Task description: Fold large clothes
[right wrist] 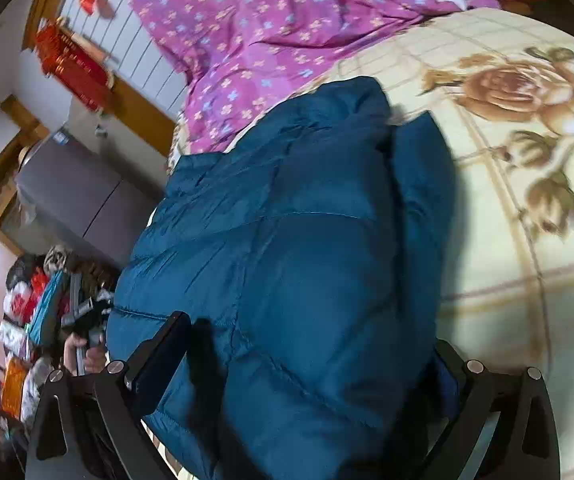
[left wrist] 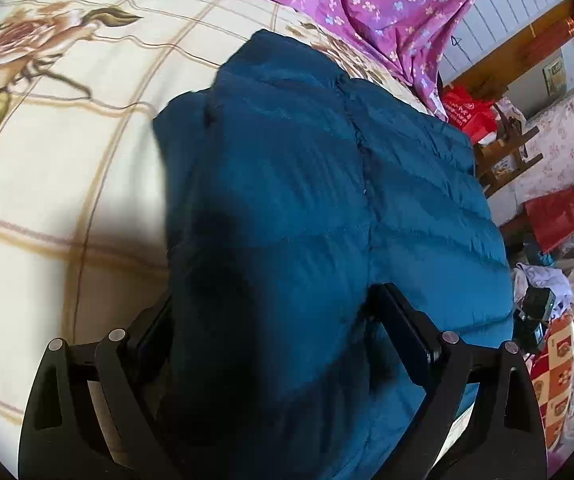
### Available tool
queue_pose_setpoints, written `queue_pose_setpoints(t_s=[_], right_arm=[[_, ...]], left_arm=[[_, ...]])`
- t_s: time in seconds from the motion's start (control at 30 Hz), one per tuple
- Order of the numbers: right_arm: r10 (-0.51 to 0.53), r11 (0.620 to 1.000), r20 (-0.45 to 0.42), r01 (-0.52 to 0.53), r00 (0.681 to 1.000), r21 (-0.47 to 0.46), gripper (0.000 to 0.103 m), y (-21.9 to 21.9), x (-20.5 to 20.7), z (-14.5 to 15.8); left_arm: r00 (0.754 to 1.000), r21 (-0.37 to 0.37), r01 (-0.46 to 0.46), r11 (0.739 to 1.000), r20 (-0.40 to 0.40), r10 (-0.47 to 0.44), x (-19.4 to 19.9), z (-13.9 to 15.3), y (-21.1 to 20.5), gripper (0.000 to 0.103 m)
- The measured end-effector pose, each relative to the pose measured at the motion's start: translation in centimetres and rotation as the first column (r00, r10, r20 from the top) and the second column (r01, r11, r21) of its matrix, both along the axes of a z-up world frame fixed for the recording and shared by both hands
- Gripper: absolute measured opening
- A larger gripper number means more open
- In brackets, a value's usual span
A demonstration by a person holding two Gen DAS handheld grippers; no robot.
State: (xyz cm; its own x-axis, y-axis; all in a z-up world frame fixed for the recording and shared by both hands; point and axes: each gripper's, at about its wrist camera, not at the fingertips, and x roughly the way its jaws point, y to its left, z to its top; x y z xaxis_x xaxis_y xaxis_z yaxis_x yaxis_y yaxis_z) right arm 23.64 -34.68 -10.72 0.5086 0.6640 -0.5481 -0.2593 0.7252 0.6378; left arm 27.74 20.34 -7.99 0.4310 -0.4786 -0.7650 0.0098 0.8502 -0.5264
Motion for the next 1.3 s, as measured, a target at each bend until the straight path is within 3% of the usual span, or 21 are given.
queue_pose_setpoints(t_s=[0.13, 0.2, 0.23, 0.3, 0.33, 0.4, 0.5, 0.6, 0.77, 0.9, 1.0, 1.03, 1.07, 1.1, 1.13, 1.2, 1.3], right_arm=[[0.035, 0.999, 0.003, -0.035, 0.999, 0.001, 0.102, 0.7, 1.0, -0.2], [0.038, 0.999, -0.007, -0.038, 0.999, 0.005, 0.094, 0.9, 1.4, -0.3], [0.040, 0.999, -0.011, -0.040, 0.999, 0.014, 0.084, 0.9, 1.5, -0.4], [0.039, 0.999, -0.006, -0.039, 0.999, 0.012, 0.067, 1.0, 1.6, -0.2], [0.039, 0.999, 0.006, -0.039, 0.999, -0.001, 0.058, 1.1, 1.3, 0.1], [0.027, 0.997, 0.061, -0.023, 0.998, -0.070, 0.049, 1.6, 0.5, 1.6], [0.010, 0.978, 0.161, 0.023, 0.987, -0.205, 0.040, 3.0, -1.3, 4.3], [-0.009, 0.961, 0.252, 0.078, 0.968, -0.267, 0.035, 3.6, -2.9, 6.9], [-0.036, 0.952, 0.395, 0.151, 0.918, -0.266, 0.034, 1.6, -7.7, 11.2], [-0.067, 0.954, 0.412, 0.179, 0.909, -0.241, 0.034, -0.9, -10.0, 11.7], [-0.103, 0.954, 0.337, 0.189, 0.936, -0.231, 0.037, -3.3, -9.9, 9.6], [-0.126, 0.957, 0.279, 0.191, 0.952, -0.217, 0.044, -4.0, -9.3, 8.7], [-0.161, 0.960, 0.187, 0.198, 0.969, -0.198, 0.048, -4.9, -8.4, 7.3], [-0.187, 0.962, 0.112, 0.205, 0.976, -0.181, 0.048, -5.7, -7.7, 6.2], [-0.217, 0.967, 0.021, 0.218, 0.976, -0.135, 0.049, -6.9, -7.1, 4.7], [-0.265, 0.963, -0.036, 0.262, 0.964, -0.065, 0.051, -8.2, -7.4, 4.2], [-0.374, 0.926, -0.002, 0.374, 0.927, -0.054, 0.056, -9.4, -9.8, 5.8]], left_arm=[[0.999, -0.085, -0.031, 0.996, -0.027, 0.029, 1.5, -0.1, 0.5, 0.093], [0.999, -0.049, -0.048, 0.998, -0.014, 0.048, 1.8, 0.0, 0.1, 0.077], [0.999, -0.036, -0.050, 0.998, -0.003, 0.050, 1.8, 0.1, -0.2, 0.073], [0.998, -0.013, -0.050, 0.999, 0.028, 0.051, 1.5, 0.5, -0.6, 0.052], [0.998, 0.003, -0.049, 0.999, 0.048, 0.049, 1.3, 0.9, -0.9, 0.045], [0.994, 0.054, -0.042, 0.998, 0.106, 0.036, 0.5, 2.2, -1.4, 0.026], [0.983, 0.133, -0.057, 0.989, 0.181, 0.032, -0.9, 3.8, -2.7, 0.020], [0.966, 0.119, -0.066, 0.991, 0.256, 0.033, -2.3, 5.8, -3.4, 0.018], [0.941, 0.043, -0.025, 0.999, 0.339, 0.009, -4.9, 8.8, -5.6, 0.018], [0.948, 0.024, 0.010, 1.000, 0.319, -0.017, -5.9, 8.6, -7.3, 0.018], [0.977, 0.073, 0.006, 0.997, 0.214, -0.022, -5.6, 6.6, -8.9, 0.024], [0.986, 0.144, 0.004, 0.990, 0.162, -0.028, -5.2, 5.5, -9.7, 0.026], [0.993, 0.204, 0.003, 0.979, 0.114, -0.027, -5.0, 4.6, -10.2, 0.035], [0.997, 0.214, 0.001, 0.977, 0.081, -0.018, -4.8, 4.0, -10.2, 0.046], [0.998, 0.200, -0.006, 0.980, 0.062, -0.006, -4.9, 3.8, -10.0, 0.047], [0.997, 0.184, -0.028, 0.983, 0.071, 0.015, -5.3, 4.6, -9.1, 0.047], [0.991, 0.192, -0.080, 0.978, 0.117, 0.058, -7.2, 6.1, -7.7, 0.050]])
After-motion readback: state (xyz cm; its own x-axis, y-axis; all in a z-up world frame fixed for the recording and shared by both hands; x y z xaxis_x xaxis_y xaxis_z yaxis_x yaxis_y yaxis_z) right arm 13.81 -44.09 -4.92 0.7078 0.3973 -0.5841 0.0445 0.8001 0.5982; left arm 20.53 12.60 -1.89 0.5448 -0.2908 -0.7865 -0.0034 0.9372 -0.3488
